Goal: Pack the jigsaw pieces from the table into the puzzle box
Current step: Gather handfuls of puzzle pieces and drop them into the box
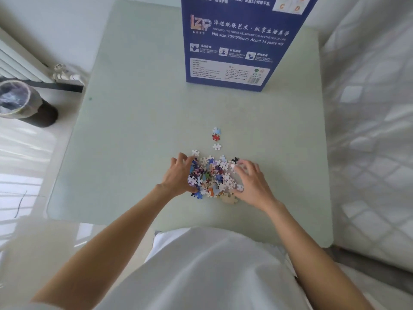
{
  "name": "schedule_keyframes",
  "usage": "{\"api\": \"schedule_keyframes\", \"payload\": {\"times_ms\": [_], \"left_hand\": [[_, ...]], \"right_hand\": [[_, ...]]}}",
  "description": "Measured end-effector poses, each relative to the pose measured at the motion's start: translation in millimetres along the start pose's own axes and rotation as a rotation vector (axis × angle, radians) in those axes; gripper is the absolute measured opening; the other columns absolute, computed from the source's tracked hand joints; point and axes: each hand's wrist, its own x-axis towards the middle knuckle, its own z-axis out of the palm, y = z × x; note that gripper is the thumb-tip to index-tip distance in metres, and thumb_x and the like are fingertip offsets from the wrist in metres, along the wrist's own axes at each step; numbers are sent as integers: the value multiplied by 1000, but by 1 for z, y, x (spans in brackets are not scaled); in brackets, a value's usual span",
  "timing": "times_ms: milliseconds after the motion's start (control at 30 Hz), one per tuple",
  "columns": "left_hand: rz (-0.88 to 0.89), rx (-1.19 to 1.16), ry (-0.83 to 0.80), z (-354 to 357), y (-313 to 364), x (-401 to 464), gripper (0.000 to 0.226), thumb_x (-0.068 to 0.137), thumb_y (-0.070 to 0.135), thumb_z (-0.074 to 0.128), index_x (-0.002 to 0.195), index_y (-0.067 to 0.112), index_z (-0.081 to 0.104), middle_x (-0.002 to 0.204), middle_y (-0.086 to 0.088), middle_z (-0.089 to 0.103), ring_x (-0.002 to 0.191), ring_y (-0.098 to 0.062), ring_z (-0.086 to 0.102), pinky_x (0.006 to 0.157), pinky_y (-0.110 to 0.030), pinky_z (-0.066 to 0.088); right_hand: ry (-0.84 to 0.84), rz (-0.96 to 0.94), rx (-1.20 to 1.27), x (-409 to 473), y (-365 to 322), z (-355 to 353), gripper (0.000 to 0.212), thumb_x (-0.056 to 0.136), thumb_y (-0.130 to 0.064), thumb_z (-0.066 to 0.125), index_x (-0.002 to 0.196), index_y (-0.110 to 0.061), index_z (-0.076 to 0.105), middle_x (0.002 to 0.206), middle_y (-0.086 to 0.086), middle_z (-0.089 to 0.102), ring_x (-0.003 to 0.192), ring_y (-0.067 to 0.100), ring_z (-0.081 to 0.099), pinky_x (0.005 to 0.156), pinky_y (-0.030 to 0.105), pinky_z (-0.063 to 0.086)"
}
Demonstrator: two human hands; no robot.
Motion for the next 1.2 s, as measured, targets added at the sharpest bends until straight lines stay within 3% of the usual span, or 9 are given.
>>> {"api": "schedule_keyframes", "payload": {"times_ms": [100,167,300,433,600,733,833,1033,1200], "left_hand": [[9,-7,25,1,0,-3,95,66,37,81,142,19,28,135,-8,31,119,-25,36,100,-31,37],[19,-25,44,5,1,-7,88,70,37,78,141,19,30,135,-8,33,119,-25,37,100,-30,36],[34,-31,80,14,2,-16,84,75,42,72,142,20,28,135,-7,34,120,-23,36,100,-30,36],[26,89,60,23,2,-24,112,60,61,75,147,21,16,137,-3,28,123,-22,32,102,-35,36],[16,68,73,25,4,-23,113,59,49,82,146,22,16,137,-3,29,122,-21,31,99,-30,37],[20,-34,97,18,2,-21,91,69,38,79,144,24,29,136,0,37,118,-20,35,96,-27,37],[22,-46,104,15,0,-17,81,72,36,77,141,26,35,134,0,42,114,-19,41,94,-28,39],[-77,-189,122,15,8,-8,76,77,28,74,141,21,35,128,-8,44,112,-23,47,97,-30,39],[-109,-184,61,17,16,-5,89,72,40,74,144,16,26,130,-11,36,118,-27,40,100,-32,37]], "right_hand": [[-21,288,66,-30,12,7,70,79,-25,66,139,-12,31,126,11,33,109,29,47,82,35,46],[-39,339,87,-40,9,16,69,80,-19,66,138,-10,30,122,12,36,100,31,53,79,33,43],[-7,288,152,-27,-15,26,59,78,0,64,130,-8,36,117,11,39,92,25,55,77,29,47],[5,211,268,0,-44,29,51,80,3,63,123,-10,39,119,11,41,86,17,52,72,21,46],[-3,147,223,18,-47,15,55,79,-2,65,126,-11,38,121,10,41,96,18,47,74,22,37],[-82,26,-77,33,-32,5,93,70,-30,78,143,-22,21,148,14,16,130,32,22,103,39,31],[-212,-62,-164,54,-28,0,120,59,-47,82,147,-32,3,154,8,-4,136,32,7,107,48,23],[-204,-219,-156,75,-40,-4,108,65,-33,82,147,-23,13,143,5,25,122,28,30,95,37,41],[-177,-148,-18,71,-47,3,91,67,-38,80,138,-12,30,130,8,32,114,27,36,83,35,47]]}}
